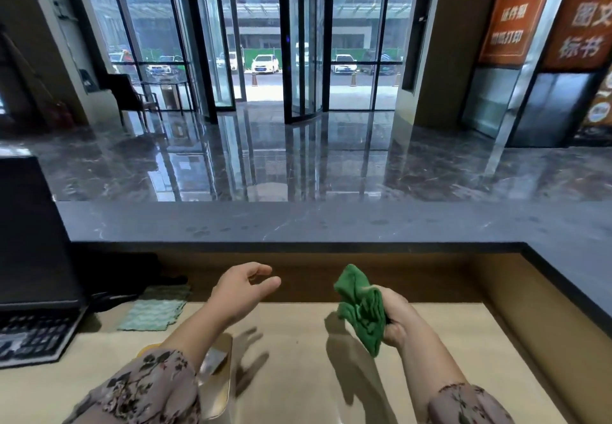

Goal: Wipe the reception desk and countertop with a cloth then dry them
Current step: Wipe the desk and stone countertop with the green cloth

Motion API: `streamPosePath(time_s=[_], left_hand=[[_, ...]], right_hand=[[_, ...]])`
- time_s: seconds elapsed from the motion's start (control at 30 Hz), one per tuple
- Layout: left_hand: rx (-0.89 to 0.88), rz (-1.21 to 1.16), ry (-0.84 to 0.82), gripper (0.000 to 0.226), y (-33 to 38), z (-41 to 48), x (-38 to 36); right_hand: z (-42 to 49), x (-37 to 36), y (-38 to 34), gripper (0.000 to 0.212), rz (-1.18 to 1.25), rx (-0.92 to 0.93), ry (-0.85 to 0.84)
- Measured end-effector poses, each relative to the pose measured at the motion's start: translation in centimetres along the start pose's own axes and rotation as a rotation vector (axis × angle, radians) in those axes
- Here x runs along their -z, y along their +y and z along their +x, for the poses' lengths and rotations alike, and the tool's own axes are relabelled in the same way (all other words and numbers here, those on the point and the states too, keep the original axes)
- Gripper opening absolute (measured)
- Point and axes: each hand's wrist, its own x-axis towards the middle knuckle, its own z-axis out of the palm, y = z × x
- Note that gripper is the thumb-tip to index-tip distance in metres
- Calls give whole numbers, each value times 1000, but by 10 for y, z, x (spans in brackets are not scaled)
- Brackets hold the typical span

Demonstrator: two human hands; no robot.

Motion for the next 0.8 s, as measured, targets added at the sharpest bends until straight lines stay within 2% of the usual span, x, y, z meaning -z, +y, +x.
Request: streamPosePath(time_s=[0.13,0.27,0.33,0.5,0.6,0.8], left_hand=[[44,-29,91,39,9,14,3],[115,-27,217,38,9,18,-4],[143,-44,237,40,5,17,-9],[194,-14,250,44,-6,16,-13],[196,-11,271,45,-12,19,-9],[194,-47,278,49,-26,27,5]], right_hand=[[-12,-23,-72,22,-65,250,-57],[9,-33,-123,40,-501,633,209],[33,-32,-140,47,-746,764,332],[87,-19,-131,51,-1561,630,429],[96,-23,-125,53,-1650,667,483],[102,-54,-110,54,-1665,602,526]])
